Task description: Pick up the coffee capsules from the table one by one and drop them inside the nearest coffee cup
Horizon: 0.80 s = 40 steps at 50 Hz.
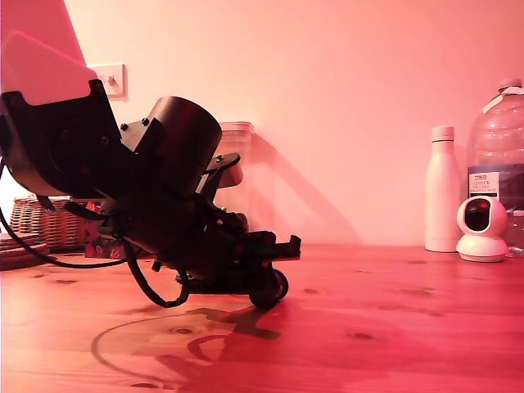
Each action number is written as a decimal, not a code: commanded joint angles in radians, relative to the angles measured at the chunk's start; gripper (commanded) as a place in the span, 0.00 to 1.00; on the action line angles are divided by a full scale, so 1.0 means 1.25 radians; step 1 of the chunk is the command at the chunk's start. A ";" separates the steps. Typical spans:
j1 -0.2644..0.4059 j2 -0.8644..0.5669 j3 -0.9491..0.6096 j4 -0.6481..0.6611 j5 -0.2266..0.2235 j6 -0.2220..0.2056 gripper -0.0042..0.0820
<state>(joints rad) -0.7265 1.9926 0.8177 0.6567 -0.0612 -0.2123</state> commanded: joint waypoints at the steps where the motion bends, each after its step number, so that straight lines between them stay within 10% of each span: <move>1: -0.004 0.015 0.002 -0.005 0.005 0.011 0.25; 40: -0.071 -0.174 -0.038 0.021 -0.006 0.085 0.25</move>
<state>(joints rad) -0.8185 1.8023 0.8070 0.6743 -0.0631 -0.1215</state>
